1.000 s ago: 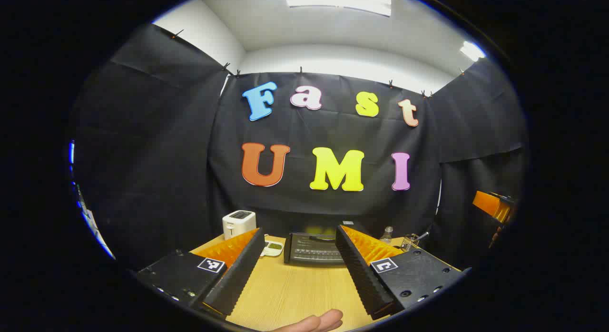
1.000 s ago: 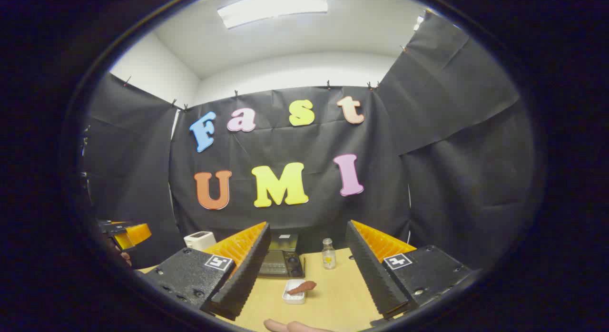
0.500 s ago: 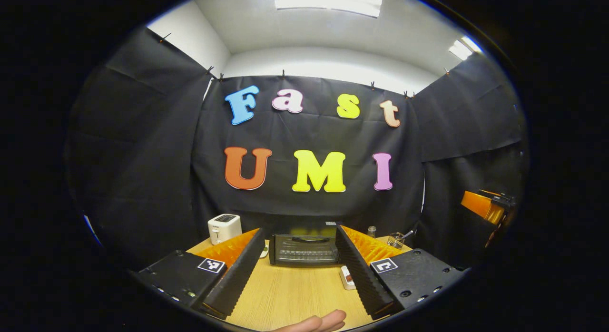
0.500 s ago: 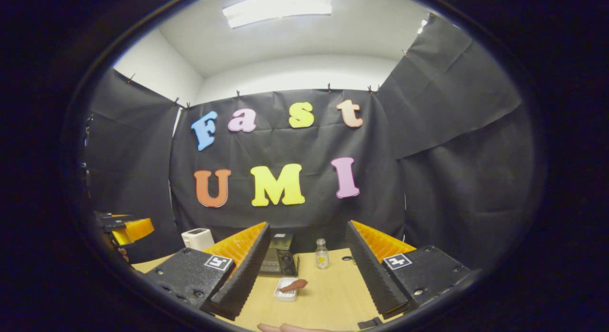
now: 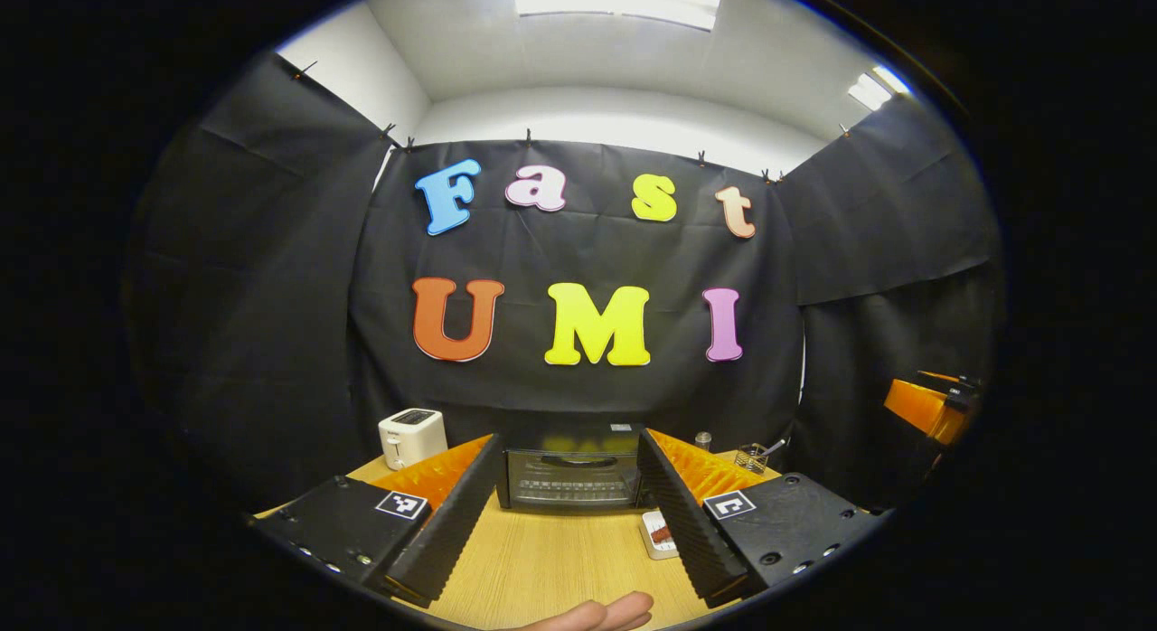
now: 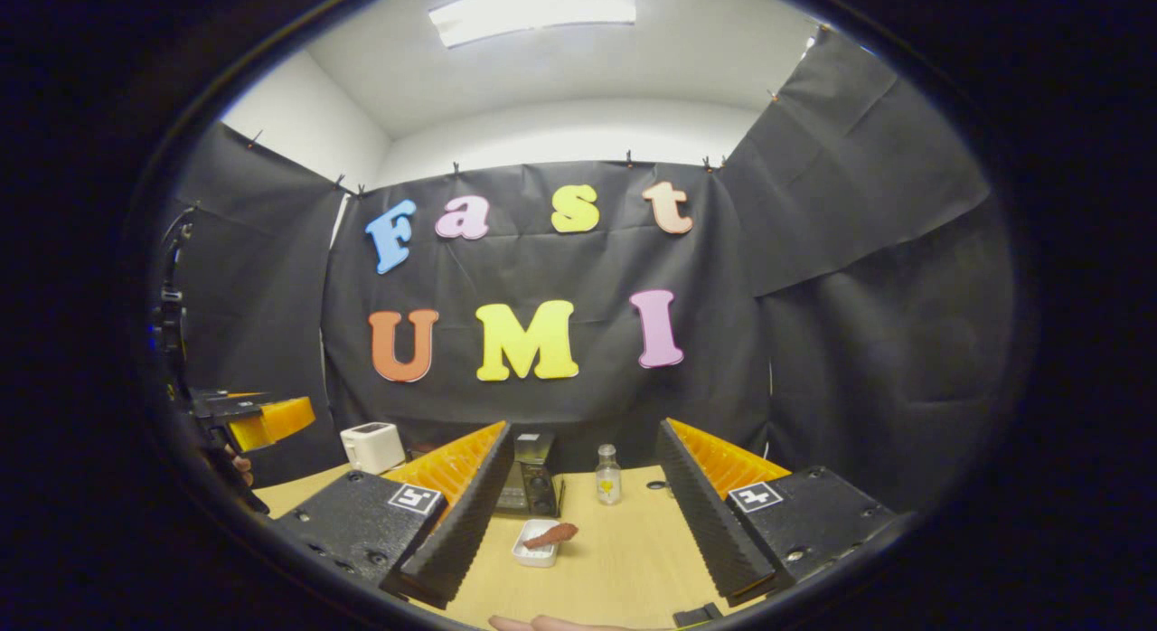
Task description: Open the electric oven with the left hand, put the food in, and close the electric oven.
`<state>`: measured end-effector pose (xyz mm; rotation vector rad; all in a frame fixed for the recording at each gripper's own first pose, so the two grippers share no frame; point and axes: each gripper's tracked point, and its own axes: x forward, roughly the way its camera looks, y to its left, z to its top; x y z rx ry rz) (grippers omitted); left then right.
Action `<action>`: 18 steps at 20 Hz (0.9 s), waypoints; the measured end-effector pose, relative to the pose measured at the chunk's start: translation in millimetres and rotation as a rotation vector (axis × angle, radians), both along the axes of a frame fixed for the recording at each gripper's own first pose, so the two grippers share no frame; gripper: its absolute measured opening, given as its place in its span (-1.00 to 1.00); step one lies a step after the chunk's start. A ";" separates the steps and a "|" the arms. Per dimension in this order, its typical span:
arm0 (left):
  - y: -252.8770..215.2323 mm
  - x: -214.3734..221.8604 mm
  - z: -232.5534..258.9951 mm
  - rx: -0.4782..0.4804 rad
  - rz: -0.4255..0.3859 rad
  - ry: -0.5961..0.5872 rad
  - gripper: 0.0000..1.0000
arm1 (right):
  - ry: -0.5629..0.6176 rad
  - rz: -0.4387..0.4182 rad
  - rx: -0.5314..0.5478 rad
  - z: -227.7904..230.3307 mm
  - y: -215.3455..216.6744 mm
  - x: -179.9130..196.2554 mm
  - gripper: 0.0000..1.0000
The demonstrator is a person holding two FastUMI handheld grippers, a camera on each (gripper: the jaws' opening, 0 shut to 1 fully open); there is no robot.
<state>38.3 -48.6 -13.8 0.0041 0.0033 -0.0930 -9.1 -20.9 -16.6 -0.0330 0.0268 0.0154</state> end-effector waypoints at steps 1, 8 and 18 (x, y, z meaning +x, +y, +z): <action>-1.4 11.4 -4.5 -0.013 0.001 0.011 0.91 | 0.010 -0.001 0.006 -4.8 -2.4 3.7 0.99; -20.3 118.5 -28.3 -0.029 -0.032 0.028 0.91 | 0.030 -0.007 0.029 -25.9 -26.0 24.9 0.92; -37.5 256.1 -133.3 -0.006 -0.065 0.212 0.91 | 0.068 -0.017 0.013 -45.6 -57.4 41.1 1.00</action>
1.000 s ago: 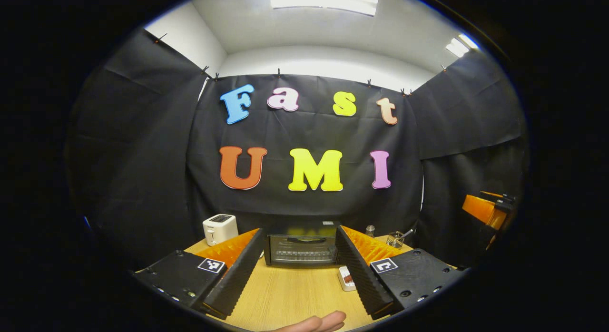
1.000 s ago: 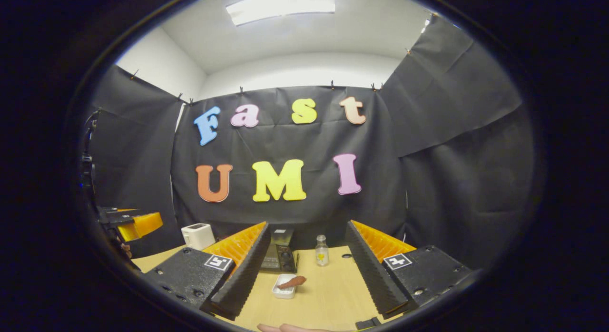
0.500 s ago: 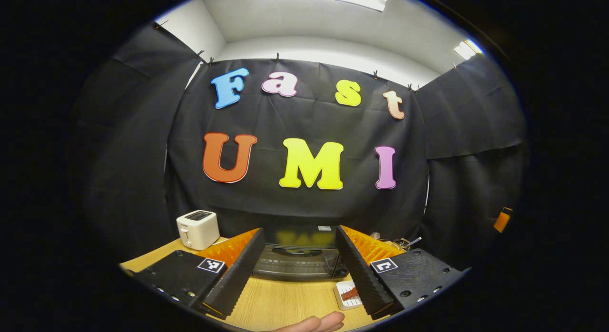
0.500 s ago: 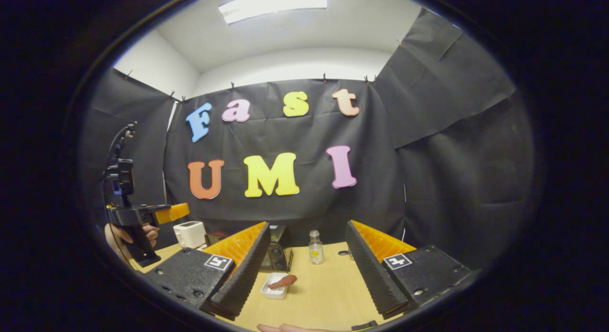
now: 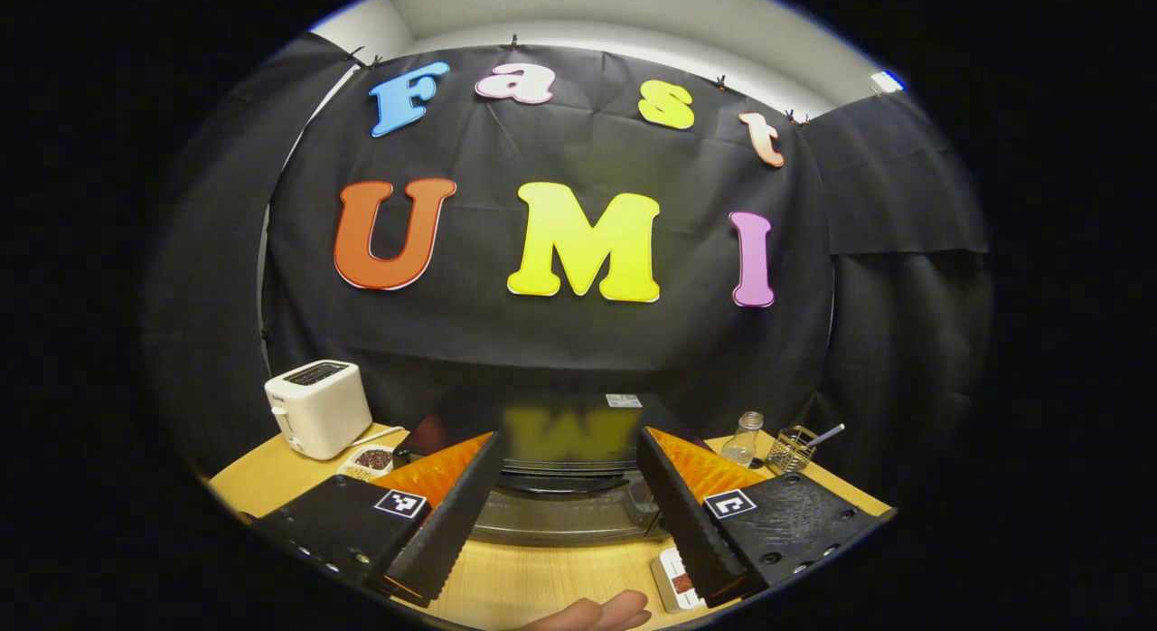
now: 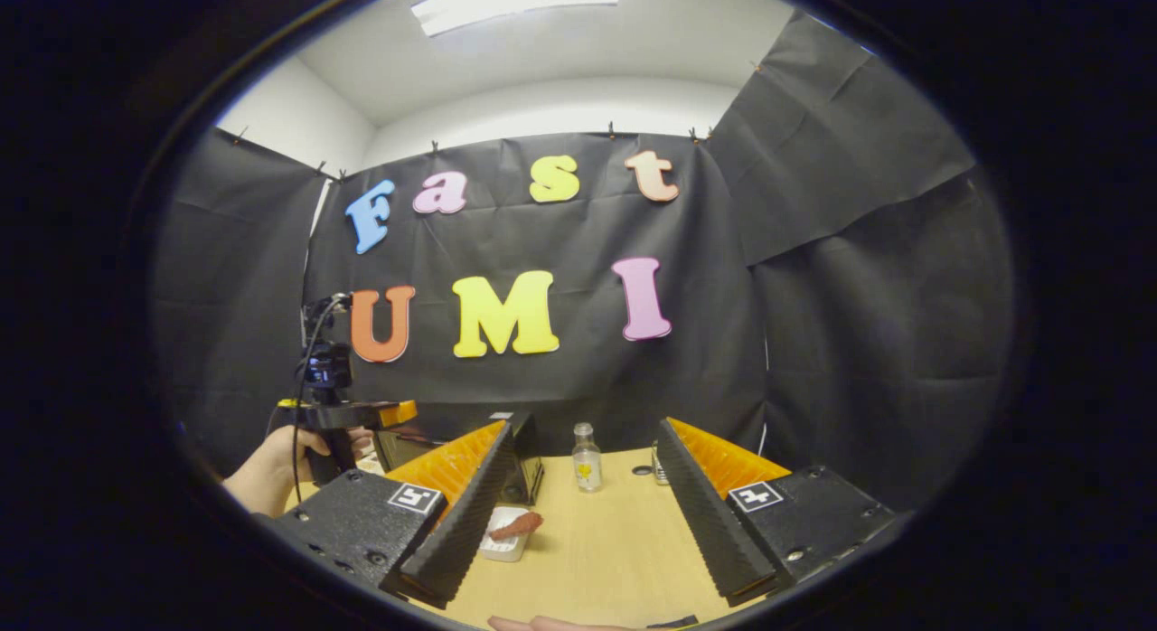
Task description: Open the electric oven with the left hand, put the food in, and close the electric oven.
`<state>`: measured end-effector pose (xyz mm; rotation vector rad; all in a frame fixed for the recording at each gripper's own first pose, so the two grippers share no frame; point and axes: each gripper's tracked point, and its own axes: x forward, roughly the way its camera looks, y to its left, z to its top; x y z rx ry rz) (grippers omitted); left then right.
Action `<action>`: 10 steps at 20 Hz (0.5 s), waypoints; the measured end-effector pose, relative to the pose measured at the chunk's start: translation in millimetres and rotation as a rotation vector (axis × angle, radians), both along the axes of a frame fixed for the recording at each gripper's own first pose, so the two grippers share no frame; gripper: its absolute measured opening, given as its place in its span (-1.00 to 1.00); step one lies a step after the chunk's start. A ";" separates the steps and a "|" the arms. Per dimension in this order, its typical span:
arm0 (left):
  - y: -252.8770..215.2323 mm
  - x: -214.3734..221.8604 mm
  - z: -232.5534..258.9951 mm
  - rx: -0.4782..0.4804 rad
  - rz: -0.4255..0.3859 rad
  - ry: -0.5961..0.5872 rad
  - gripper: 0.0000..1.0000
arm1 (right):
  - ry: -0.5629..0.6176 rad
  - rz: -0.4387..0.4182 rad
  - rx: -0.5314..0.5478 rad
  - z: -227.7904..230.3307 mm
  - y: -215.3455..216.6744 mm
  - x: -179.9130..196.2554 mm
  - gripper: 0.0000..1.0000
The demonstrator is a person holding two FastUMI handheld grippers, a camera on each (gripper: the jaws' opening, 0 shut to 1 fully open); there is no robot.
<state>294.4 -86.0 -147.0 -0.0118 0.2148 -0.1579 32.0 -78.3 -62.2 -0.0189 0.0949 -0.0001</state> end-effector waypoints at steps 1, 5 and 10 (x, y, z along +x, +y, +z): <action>2.3 10.3 -9.8 0.008 0.008 0.018 0.92 | 0.003 -0.010 0.000 -1.7 -5.5 1.7 1.00; -3.9 37.8 -39.0 0.033 0.002 0.092 0.92 | 0.014 -0.043 0.007 -9.3 -19.8 8.3 1.00; -4.6 53.5 -66.2 0.154 0.023 0.182 0.89 | 0.055 -0.052 0.008 -24.1 -31.5 12.5 0.92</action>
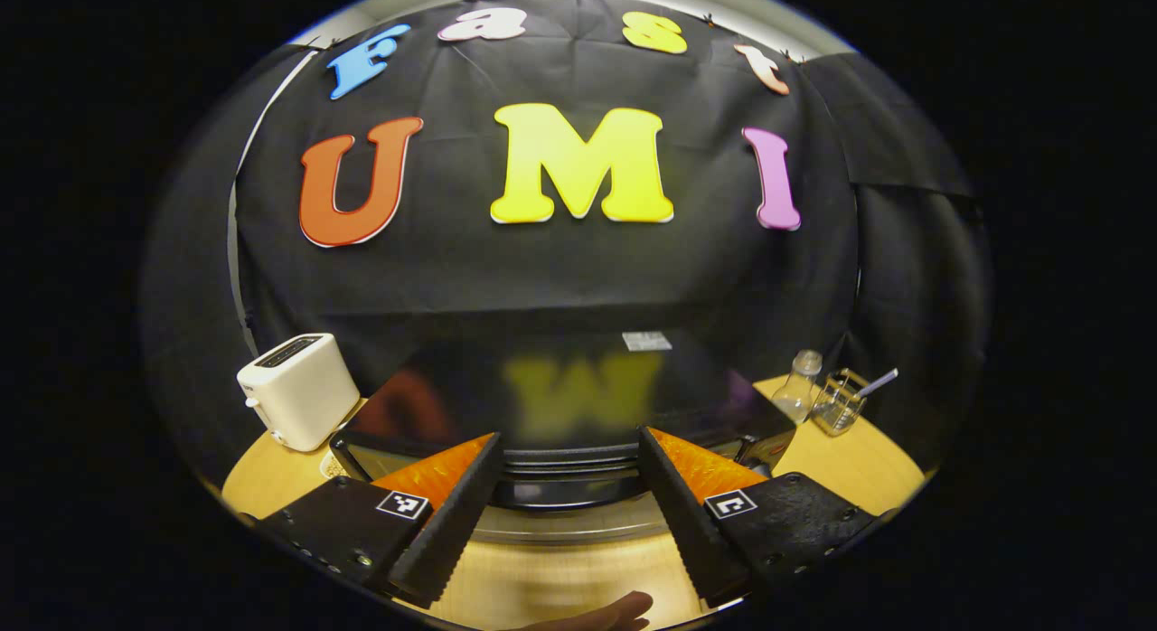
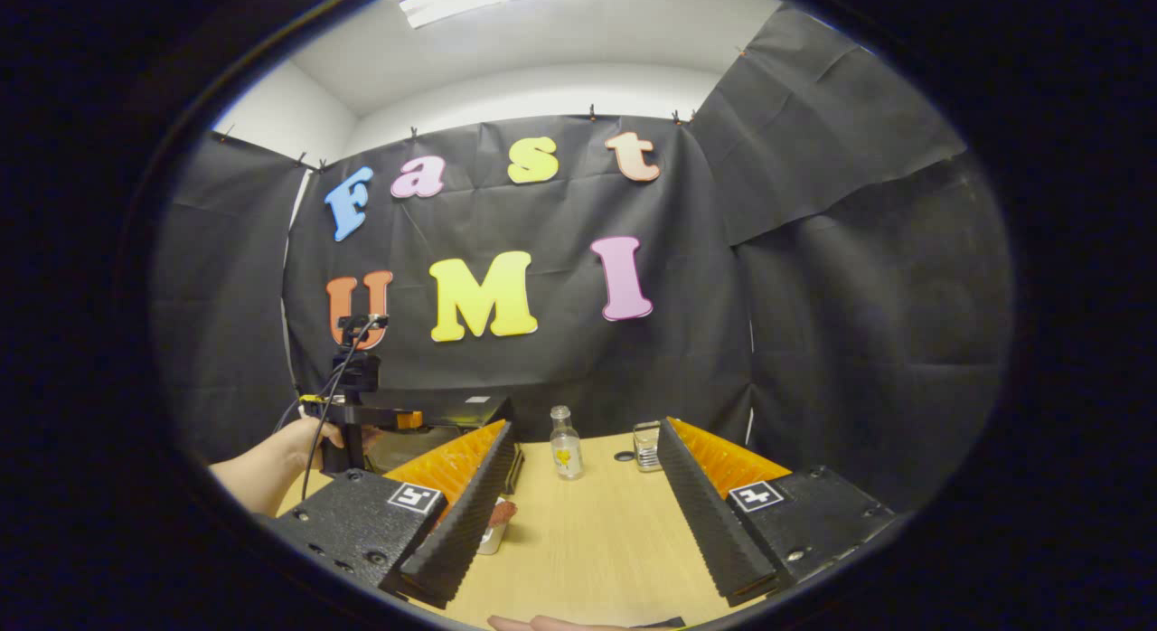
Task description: Open the electric oven with the left hand, put the food in, and close the electric oven.
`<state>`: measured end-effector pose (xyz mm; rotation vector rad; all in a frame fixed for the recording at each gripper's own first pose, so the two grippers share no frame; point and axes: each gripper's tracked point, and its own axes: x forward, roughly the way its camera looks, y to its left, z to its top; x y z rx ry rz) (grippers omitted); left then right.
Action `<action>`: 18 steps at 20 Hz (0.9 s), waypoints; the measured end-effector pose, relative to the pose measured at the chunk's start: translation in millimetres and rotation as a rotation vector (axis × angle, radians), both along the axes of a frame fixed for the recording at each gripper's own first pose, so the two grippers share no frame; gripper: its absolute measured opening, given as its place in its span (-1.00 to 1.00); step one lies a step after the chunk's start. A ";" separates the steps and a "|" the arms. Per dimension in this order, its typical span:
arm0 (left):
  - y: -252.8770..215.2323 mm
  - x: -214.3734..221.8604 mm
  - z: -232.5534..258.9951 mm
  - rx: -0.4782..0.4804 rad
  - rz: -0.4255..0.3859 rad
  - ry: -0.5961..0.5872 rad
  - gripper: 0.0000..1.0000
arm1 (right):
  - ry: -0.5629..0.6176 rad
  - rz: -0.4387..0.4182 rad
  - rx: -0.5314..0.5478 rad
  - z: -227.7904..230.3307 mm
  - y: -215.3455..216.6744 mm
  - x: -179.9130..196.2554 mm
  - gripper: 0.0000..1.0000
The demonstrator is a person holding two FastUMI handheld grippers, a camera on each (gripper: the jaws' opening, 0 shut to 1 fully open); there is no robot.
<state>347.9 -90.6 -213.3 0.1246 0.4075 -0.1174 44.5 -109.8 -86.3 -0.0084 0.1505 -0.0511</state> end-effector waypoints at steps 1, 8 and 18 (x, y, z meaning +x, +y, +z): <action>-1.5 -4.0 1.7 -0.004 -0.004 0.012 0.79 | 0.004 -0.003 -0.004 -1.0 -2.8 -1.5 0.92; -1.8 -10.2 -8.0 -0.034 0.000 0.082 0.88 | -0.007 -0.014 -0.014 6.4 -6.7 -13.5 1.00; 6.7 -85.2 -23.3 -0.051 -0.032 0.132 0.89 | -0.002 -0.038 -0.017 12.5 -7.4 -31.1 1.00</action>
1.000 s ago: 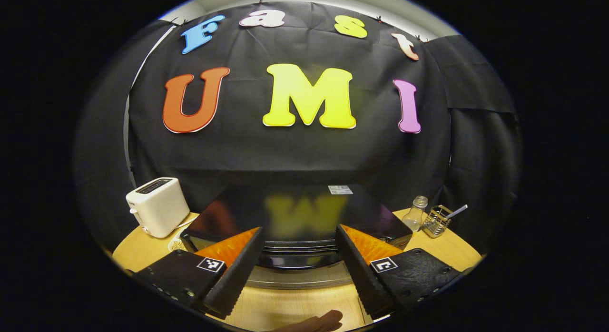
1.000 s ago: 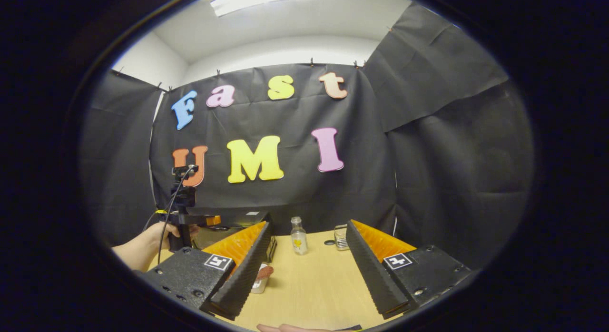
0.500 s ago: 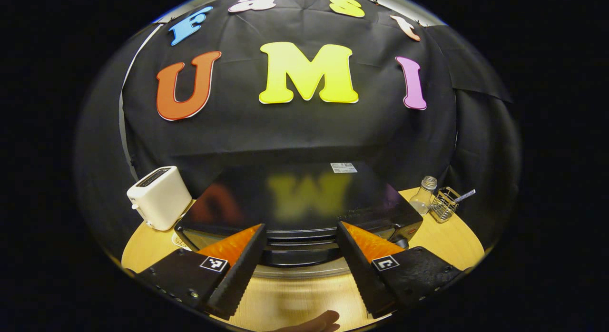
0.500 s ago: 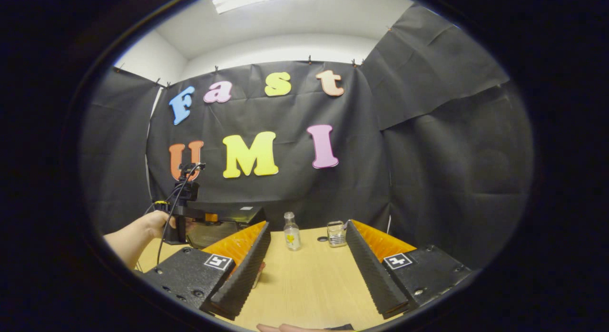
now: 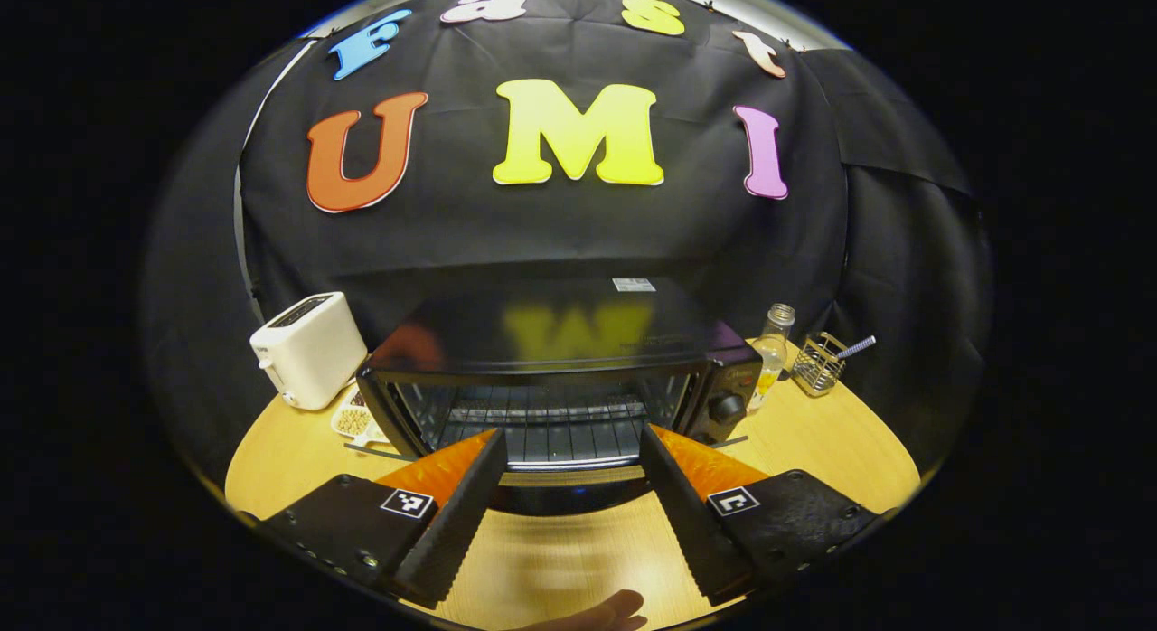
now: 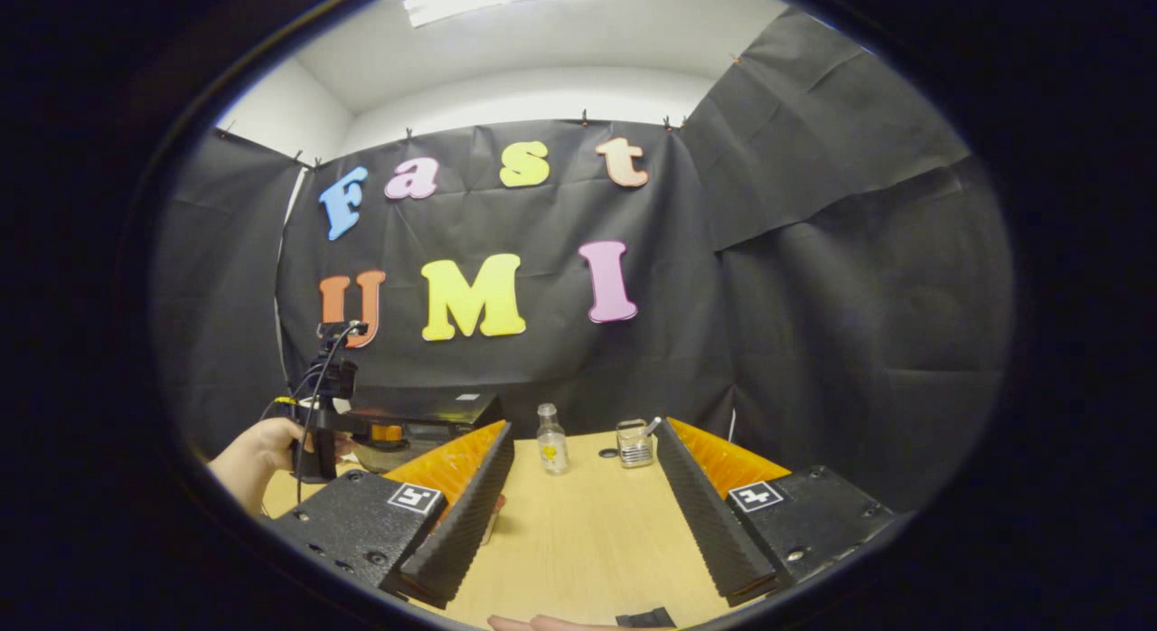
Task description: Open the electric oven with the left hand, put the food in, and close the electric oven.
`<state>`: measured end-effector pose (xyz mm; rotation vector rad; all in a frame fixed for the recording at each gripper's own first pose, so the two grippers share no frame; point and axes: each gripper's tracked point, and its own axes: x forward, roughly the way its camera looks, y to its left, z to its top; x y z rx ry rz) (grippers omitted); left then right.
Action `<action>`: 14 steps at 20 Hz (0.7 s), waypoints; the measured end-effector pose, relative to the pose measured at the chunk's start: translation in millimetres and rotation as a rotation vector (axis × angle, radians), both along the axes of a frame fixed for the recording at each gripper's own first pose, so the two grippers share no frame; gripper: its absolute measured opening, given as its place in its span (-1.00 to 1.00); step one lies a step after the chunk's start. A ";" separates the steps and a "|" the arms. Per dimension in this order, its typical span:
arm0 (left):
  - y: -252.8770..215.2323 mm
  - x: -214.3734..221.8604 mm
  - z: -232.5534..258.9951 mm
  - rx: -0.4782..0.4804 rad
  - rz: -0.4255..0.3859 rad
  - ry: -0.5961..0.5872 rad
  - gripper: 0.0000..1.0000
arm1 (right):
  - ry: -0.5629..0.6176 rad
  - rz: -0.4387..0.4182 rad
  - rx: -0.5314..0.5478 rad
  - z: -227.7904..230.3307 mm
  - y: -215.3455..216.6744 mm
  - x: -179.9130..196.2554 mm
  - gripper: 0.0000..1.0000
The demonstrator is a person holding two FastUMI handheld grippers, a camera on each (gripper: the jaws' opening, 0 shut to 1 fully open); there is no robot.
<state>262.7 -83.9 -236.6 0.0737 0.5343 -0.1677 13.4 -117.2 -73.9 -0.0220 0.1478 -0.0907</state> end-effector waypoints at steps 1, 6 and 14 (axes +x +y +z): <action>-1.1 -7.6 -8.5 -0.004 -0.008 0.015 0.88 | 0.003 -0.005 -0.001 0.4 -1.7 -1.5 1.00; 5.8 -40.3 -53.0 -0.037 0.004 0.091 0.89 | 0.004 -0.005 -0.005 0.8 0.9 -5.0 1.00; 11.1 -72.9 -99.9 0.010 0.011 0.222 0.89 | 0.012 0.006 -0.007 -0.4 5.0 -3.6 1.00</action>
